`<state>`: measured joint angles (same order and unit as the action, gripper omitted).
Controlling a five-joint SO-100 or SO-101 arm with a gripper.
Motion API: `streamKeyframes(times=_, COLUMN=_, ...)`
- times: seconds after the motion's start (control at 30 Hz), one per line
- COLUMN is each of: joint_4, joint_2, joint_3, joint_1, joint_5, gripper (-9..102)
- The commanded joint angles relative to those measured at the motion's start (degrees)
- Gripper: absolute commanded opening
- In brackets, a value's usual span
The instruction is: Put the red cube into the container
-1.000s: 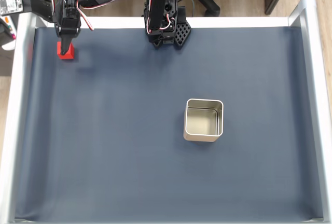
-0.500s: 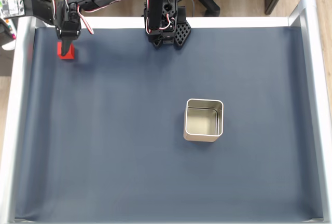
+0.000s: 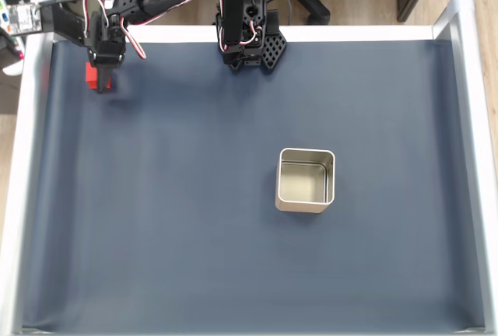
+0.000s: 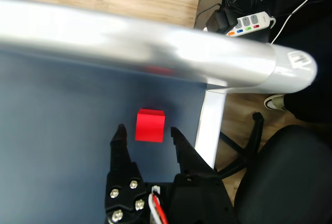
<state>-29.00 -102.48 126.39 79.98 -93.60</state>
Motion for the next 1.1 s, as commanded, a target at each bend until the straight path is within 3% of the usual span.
streamKeyframes(times=0.0, joint_4=2.5, joint_2=-0.1, joint_3=0.2, joint_1=-0.5, joint_5=-0.4, gripper=29)
streamKeyframes(times=0.27, joint_4=8.3, joint_2=1.5, joint_3=2.8, joint_1=-0.3, joint_5=-1.3, gripper=29)
streamKeyframes(times=0.57, joint_4=9.0, joint_2=2.0, joint_3=3.1, joint_1=-0.1, joint_5=-1.5, gripper=28)
streamKeyframes(times=1.07, joint_4=9.3, joint_2=1.5, joint_3=3.1, joint_1=-0.1, joint_5=-2.0, gripper=12)
